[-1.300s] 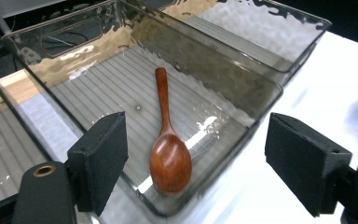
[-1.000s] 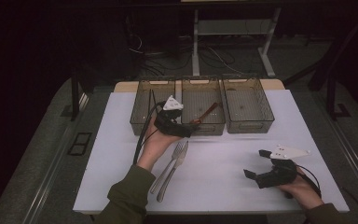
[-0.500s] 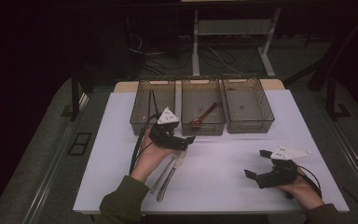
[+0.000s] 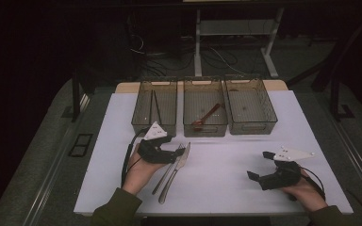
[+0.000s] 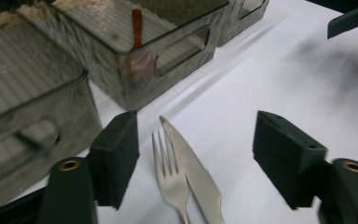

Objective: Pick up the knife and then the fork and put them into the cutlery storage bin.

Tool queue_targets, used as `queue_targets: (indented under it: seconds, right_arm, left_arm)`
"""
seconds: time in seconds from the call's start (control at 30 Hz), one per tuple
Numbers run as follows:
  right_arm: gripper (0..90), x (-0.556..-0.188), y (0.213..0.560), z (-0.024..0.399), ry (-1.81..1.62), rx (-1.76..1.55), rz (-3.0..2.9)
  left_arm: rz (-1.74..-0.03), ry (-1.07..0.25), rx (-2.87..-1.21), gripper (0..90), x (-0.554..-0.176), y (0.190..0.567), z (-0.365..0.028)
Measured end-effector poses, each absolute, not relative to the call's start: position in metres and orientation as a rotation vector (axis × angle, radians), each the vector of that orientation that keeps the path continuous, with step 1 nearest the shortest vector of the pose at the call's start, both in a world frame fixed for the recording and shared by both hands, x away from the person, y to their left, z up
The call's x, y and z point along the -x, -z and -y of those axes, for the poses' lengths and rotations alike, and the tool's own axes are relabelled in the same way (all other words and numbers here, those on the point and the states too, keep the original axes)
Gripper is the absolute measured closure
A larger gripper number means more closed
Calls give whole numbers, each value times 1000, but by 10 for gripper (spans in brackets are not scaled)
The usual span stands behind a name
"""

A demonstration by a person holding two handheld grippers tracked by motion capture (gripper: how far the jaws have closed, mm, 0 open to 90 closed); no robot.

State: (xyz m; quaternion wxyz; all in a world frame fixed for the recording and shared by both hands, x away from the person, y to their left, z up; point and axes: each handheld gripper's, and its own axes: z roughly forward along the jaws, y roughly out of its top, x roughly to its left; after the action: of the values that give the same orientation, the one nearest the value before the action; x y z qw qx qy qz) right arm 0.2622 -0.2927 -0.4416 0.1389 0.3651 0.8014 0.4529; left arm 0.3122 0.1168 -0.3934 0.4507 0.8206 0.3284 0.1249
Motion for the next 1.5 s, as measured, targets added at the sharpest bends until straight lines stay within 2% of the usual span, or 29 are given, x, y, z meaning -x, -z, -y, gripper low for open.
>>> queue_targets:
  seconds: [0.27,0.53,0.87,1.17,1.5]
  right_arm:
    - [1,-261,441,293,-1312,-1049,-2315]
    - [1,-262,442,292,-1305,-1049,-2315]
    - [1,-262,442,292,-1304,-1045,-2313]
    - [2,-262,441,292,-1302,-1045,-2312]
    - [1,-261,442,292,-1303,-1055,-2312]
  left_arm:
    - [-868,-296,-2024,477,-294,406,-136]
    - [-940,-263,-2054,655,-288,428,-136]
    - [-966,-248,-2137,747,-289,442,-125]
    - [-975,-247,-2161,754,-291,446,-124]
    - [-968,-242,-2174,807,-293,447,-126]
